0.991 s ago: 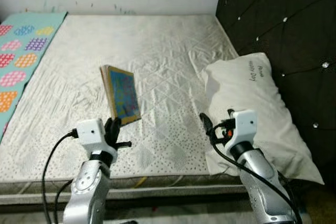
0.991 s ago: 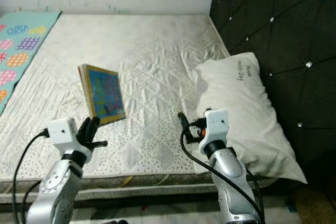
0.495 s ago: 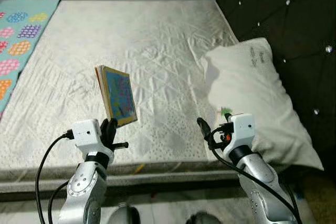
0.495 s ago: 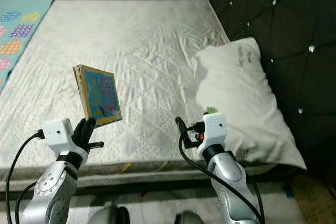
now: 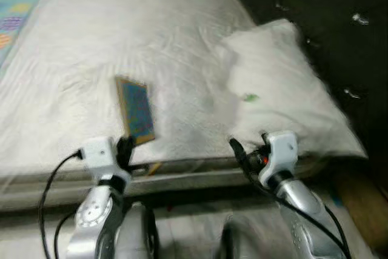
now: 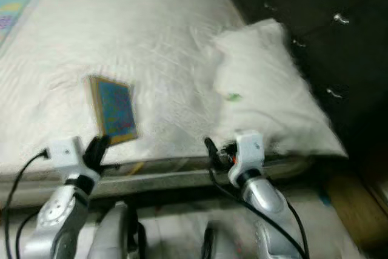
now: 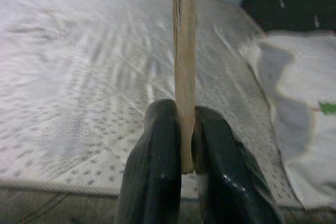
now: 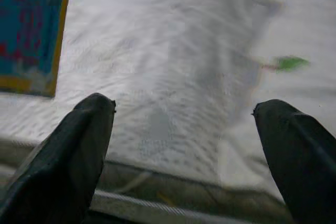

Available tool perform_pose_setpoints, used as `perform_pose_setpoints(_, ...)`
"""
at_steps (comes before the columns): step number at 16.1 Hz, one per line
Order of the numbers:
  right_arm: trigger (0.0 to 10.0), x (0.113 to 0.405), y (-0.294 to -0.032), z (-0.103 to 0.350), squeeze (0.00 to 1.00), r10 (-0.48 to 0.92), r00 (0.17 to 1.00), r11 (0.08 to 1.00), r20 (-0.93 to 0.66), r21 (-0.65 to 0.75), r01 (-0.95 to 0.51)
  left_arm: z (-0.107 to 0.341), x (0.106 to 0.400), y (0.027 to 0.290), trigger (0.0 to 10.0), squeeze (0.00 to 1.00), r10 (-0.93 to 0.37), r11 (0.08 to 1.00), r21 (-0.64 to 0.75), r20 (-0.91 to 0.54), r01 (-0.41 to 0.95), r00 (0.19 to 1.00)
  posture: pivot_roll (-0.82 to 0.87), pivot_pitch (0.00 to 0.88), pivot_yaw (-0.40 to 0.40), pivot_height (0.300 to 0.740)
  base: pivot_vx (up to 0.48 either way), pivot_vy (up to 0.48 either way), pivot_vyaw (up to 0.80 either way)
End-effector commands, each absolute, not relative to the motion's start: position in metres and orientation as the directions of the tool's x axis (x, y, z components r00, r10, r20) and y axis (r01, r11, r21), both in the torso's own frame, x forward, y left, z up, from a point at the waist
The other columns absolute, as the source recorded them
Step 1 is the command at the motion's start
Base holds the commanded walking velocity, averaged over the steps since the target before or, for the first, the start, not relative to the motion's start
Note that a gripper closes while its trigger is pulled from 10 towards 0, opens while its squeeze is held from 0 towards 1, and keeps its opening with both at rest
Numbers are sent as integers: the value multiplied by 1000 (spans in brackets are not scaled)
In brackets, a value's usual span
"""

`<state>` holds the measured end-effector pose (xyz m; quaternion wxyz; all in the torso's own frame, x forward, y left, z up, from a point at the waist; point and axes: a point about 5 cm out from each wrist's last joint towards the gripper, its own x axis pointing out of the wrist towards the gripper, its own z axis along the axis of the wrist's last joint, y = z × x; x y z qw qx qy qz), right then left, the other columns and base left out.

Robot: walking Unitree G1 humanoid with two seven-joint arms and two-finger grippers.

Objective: Clean up the room

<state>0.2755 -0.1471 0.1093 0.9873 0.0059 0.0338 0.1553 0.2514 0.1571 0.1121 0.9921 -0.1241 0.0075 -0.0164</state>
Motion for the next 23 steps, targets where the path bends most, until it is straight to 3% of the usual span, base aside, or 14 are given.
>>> perform_pose_setpoints(1,10000,274,-146,106,0,307,948,952,-79,32,-306,114,250,161,10000,0,-21,971,-240,1,21,1000,-120,169,-24,631,0,0,0)
perform_pose_setpoints(15,10000,279,-146,106,0,313,946,950,-78,28,-312,112,251,159,10000,0,-34,969,-246,-4,32,999,-115,169,-28,631,295,0,0)
perform_pose_setpoints(23,10000,278,-144,106,0,335,939,942,-75,3,-336,109,252,157,10000,0,-11,968,-251,-28,4,1000,-119,174,-31,631,0,0,0)
